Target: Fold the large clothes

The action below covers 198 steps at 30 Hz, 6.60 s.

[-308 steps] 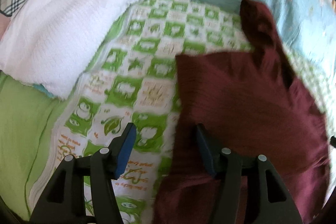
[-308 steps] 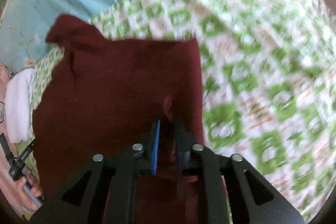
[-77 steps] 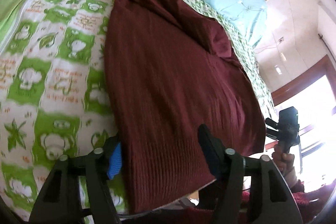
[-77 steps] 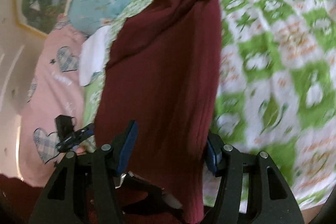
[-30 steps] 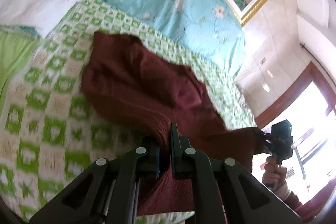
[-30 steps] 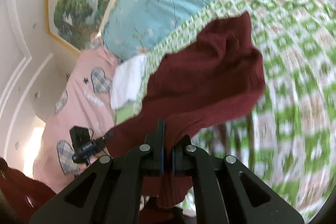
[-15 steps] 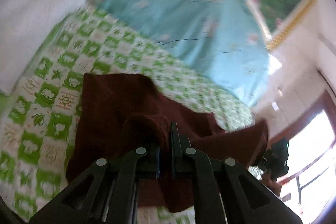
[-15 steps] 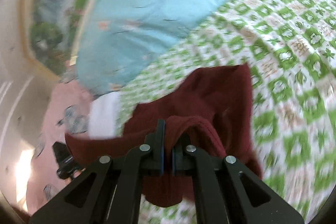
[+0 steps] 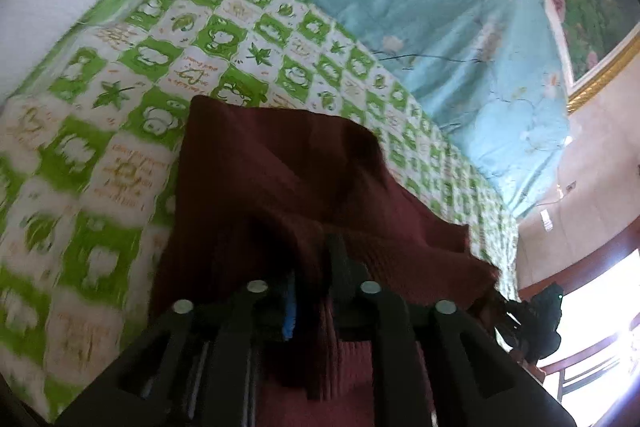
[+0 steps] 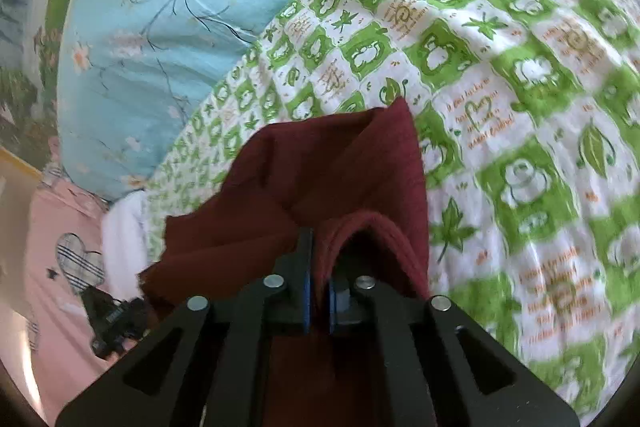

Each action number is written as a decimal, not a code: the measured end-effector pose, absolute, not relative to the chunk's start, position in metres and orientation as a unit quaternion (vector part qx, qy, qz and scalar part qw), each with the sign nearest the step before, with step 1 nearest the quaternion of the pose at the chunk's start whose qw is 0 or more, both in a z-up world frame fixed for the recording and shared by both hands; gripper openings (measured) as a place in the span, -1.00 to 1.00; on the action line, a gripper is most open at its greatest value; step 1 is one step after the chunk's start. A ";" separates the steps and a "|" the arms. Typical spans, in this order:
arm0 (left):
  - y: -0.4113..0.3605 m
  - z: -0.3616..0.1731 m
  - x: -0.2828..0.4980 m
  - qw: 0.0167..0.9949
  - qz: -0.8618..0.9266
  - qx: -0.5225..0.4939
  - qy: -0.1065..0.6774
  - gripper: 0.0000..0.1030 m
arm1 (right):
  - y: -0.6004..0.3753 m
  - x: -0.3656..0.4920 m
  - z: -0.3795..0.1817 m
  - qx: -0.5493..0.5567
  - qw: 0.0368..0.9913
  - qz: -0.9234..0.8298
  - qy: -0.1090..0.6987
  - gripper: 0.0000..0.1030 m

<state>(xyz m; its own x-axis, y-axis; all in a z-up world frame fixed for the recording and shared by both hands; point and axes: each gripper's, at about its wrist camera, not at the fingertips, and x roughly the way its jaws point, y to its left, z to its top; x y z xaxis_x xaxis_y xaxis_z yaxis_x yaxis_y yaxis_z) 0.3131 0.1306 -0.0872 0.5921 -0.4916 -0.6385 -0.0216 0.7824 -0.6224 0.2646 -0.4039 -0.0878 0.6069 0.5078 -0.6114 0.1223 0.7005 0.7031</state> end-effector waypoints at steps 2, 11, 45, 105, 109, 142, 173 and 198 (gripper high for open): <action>0.122 -0.078 0.296 0.846 -0.145 -0.287 0.425 -0.48 | -0.406 0.246 -0.070 0.356 0.837 0.111 0.400 -0.78; 0.010 -0.087 0.292 0.830 -0.247 -0.162 0.474 -0.51 | -0.297 0.228 -0.072 0.164 0.841 0.239 0.457 -0.72; 0.111 -0.096 0.181 0.838 -0.106 -0.302 0.441 0.03 | -0.302 0.178 -0.071 0.277 0.851 0.167 0.414 -0.38; -0.133 -0.059 0.234 0.892 -0.245 0.032 0.378 -0.79 | -0.351 0.296 -0.121 0.546 0.625 0.321 0.456 0.56; -0.127 -0.059 0.234 0.890 -0.253 0.012 0.380 -0.80 | -0.332 0.310 -0.110 0.470 0.670 0.309 0.484 0.53; -0.193 -0.051 0.226 0.834 -0.353 -0.034 0.424 -0.15 | -0.407 0.272 -0.084 0.290 0.820 0.221 0.441 -0.67; -0.130 -0.107 0.359 0.745 -0.342 -0.153 0.552 0.68 | -0.412 0.271 -0.110 0.338 0.787 0.207 0.474 0.20; 0.061 -0.059 0.237 0.824 -0.213 -0.148 0.503 0.24 | -0.203 0.233 -0.095 0.298 0.736 0.375 0.478 -0.32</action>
